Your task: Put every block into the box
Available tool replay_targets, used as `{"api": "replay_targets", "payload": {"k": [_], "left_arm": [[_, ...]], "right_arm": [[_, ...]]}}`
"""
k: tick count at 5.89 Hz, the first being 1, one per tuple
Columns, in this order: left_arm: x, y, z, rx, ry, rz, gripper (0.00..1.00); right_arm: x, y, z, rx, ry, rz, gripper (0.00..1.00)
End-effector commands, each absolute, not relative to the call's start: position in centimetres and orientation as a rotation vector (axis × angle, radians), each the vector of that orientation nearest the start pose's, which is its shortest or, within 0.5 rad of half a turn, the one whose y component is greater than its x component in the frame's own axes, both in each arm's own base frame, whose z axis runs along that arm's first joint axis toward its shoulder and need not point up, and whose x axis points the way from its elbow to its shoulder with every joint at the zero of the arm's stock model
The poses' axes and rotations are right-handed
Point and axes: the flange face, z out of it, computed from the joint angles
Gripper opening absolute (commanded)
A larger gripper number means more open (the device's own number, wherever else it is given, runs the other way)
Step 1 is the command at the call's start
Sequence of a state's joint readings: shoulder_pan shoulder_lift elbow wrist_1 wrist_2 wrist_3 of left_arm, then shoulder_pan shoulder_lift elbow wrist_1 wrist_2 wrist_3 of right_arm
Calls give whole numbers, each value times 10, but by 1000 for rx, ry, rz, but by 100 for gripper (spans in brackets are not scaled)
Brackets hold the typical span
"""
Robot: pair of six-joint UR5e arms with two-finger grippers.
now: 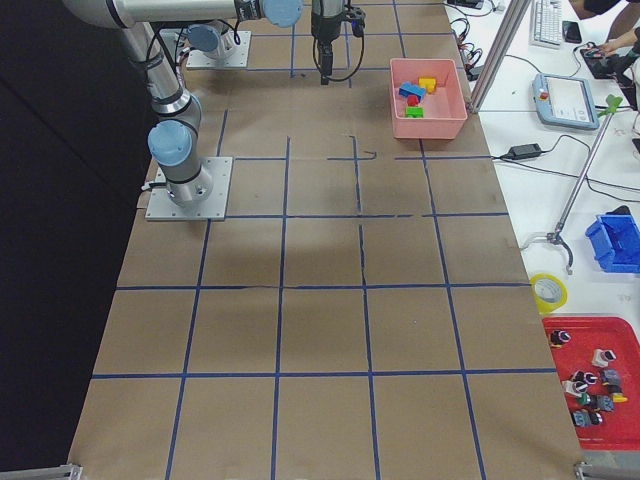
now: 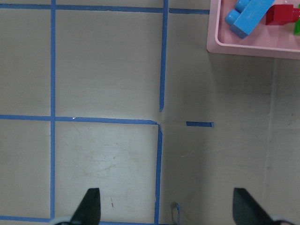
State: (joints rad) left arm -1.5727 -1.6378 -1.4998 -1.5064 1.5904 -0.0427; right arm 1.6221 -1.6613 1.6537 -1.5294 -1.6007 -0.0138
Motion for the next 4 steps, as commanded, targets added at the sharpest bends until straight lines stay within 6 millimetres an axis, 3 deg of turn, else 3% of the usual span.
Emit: {"api": "replay_targets", "payload": {"k": [1,4], "left_arm": [[-133,-526,495,-63,3119,-106,99],[-135,-527,492,-56,3121,-97,99]], "right_arm": [[152,-444,488,-98,3171,43,100],[151,-444,486,-101,3172,50,100]]}}
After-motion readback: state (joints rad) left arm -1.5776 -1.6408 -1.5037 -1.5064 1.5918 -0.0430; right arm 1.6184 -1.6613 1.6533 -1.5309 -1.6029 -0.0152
